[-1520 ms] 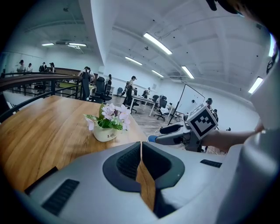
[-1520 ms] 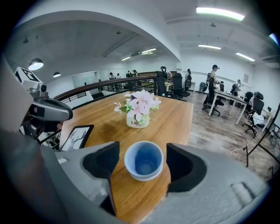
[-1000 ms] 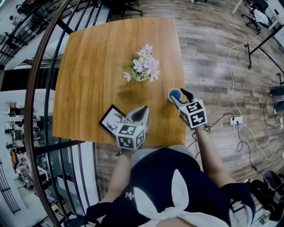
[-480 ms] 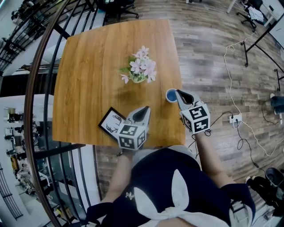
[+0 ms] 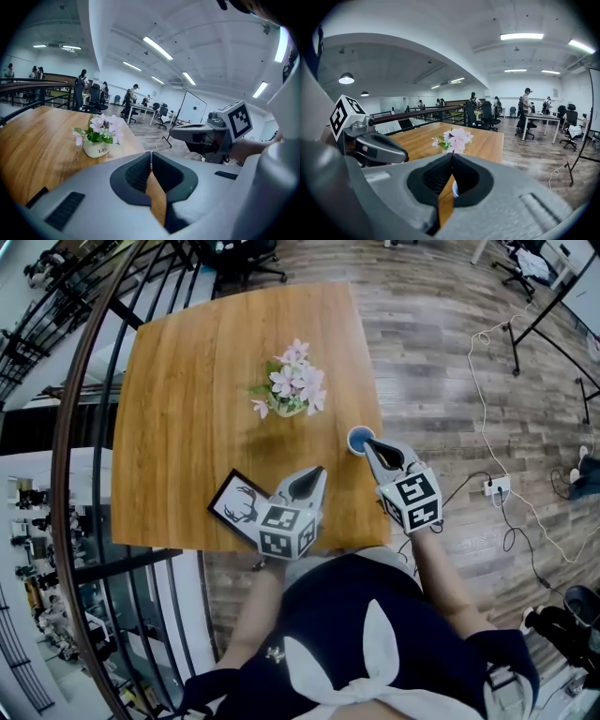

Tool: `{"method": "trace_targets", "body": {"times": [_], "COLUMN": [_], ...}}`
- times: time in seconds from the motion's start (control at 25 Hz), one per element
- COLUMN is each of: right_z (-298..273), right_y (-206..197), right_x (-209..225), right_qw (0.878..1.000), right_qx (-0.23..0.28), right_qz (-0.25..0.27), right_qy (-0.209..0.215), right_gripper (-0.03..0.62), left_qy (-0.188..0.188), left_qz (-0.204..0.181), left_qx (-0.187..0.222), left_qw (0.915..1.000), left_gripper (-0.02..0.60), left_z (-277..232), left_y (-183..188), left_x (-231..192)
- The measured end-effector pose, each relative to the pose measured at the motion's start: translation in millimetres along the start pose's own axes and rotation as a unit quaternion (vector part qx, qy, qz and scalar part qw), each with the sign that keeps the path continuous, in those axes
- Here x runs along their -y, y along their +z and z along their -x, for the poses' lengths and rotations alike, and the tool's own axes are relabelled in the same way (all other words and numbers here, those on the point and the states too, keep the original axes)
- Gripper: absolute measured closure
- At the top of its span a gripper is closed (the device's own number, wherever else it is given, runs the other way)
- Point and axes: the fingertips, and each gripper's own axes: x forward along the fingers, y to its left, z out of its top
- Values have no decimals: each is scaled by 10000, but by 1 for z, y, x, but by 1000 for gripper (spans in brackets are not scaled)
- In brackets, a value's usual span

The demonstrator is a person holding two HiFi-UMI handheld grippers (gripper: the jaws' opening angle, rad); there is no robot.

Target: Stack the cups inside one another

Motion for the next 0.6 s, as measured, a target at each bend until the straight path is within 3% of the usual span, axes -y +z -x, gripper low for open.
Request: {"method": "trace_targets", "body": {"times": [0.6], "right_z": [19], "right_y": [-13], "right_x": [-11], "right_qw": [9999], "right_qx": [-140], "right_qz": [61], "right_qy": [-29], "right_gripper": [597], "left_qy": [-232], "left_qz": [-80], "left_qx": [-108], "left_qw": [9996], "left_gripper": [555], "left_z": [-5], "left_y": [-8], "left_x": [20]}}
